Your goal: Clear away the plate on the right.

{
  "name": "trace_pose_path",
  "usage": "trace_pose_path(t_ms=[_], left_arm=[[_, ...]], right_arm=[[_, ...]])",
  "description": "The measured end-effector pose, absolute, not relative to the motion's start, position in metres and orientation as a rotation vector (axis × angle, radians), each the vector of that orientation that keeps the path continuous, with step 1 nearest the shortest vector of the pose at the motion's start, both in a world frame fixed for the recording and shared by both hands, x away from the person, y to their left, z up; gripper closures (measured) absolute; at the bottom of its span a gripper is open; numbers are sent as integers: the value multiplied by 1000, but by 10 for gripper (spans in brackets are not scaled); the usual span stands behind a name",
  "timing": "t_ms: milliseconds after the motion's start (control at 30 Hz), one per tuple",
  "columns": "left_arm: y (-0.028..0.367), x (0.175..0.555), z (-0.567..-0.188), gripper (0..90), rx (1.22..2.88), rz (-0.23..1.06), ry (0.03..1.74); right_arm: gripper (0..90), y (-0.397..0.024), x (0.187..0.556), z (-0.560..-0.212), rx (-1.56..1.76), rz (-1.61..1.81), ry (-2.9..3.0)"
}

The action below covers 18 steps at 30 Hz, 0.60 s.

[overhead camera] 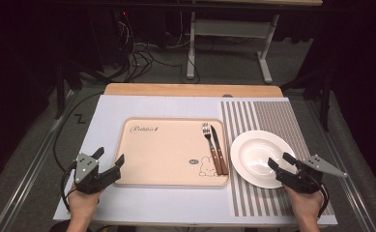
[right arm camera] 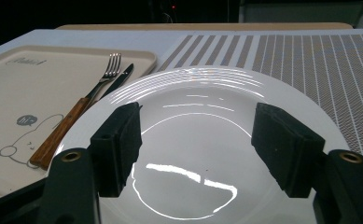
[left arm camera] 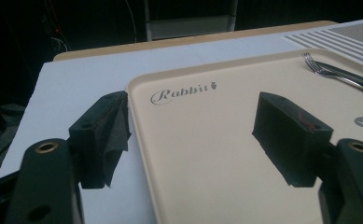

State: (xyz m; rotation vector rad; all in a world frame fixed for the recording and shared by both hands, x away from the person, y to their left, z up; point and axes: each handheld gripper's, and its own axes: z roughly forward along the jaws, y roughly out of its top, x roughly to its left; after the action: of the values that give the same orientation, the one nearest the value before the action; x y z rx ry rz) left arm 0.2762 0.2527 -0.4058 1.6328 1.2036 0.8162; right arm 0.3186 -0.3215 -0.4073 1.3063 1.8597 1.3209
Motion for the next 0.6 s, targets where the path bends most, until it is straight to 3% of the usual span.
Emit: trace_pose_path(t_ms=[600], left_arm=[[252,276,-405,274,1643,833,1197]], right_arm=[[309,-340,324,-407,1379,1246,1784]])
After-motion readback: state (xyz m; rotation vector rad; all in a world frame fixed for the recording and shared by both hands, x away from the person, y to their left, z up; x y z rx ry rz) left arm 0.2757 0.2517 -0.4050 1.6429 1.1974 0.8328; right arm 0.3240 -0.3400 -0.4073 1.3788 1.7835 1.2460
